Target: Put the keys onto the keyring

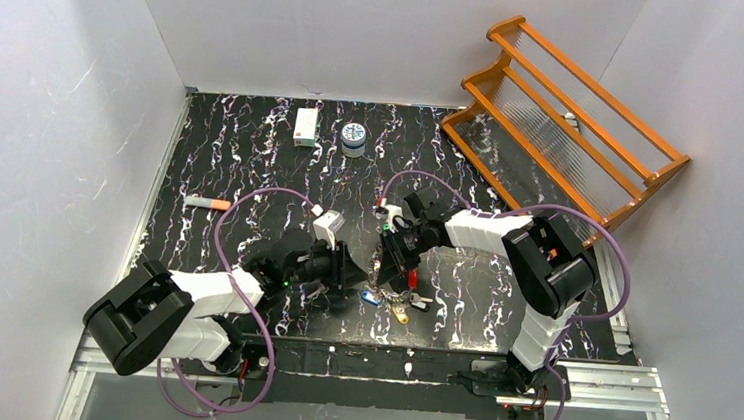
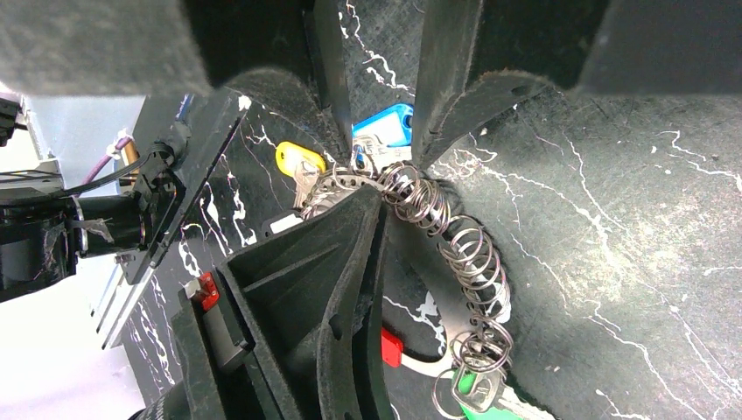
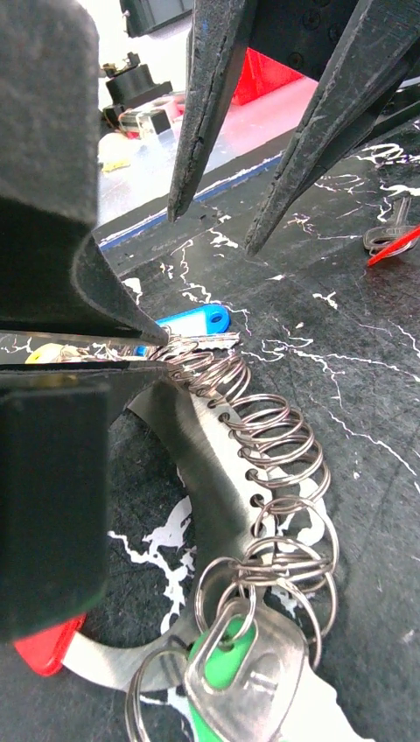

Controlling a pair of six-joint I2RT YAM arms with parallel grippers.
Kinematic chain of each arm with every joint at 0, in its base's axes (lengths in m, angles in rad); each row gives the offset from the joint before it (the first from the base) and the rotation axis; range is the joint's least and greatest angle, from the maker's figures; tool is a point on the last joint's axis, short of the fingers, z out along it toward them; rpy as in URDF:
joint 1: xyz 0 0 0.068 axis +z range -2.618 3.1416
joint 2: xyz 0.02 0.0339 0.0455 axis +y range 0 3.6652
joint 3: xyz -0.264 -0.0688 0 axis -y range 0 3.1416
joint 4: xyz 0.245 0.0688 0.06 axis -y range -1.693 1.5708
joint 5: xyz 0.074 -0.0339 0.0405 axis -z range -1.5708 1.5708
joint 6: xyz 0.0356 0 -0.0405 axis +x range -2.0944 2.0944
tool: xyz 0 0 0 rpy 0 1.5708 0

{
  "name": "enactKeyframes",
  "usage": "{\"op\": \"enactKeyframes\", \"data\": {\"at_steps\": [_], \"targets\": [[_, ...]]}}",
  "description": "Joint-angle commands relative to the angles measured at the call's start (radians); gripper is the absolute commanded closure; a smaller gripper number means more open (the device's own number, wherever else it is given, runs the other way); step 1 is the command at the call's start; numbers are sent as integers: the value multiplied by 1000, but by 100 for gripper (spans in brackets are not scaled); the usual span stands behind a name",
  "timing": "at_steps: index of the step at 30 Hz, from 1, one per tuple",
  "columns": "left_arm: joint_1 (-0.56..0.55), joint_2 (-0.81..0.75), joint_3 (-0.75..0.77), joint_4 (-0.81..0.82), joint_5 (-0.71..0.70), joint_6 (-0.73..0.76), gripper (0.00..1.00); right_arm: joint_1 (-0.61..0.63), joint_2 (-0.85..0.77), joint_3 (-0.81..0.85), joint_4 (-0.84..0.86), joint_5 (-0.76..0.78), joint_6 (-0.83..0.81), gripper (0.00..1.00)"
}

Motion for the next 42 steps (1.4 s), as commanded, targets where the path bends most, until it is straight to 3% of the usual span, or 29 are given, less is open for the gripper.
{"op": "enactKeyframes", "data": {"at_steps": [1,9,19,28,36,42], "targets": [[7,10,-7,21,14,4,71,11,-5,29,-27,-42,-33,82],[7,23,-7,28,15,2,71,17,-20,33,-43,-47,-51,85],[6,27,-11,33,16,2,71,34,-48,29,-47,-82,-79,76],[6,15,-21,37,14,1,72,43,-60,26,-53,-65,-88,77],[6,-21,-37,38,18,23,72,42,-149,11,-25,24,-80,56],[7,-49,-38,39,58,70,72,43,-231,-44,27,88,-107,50]]}}
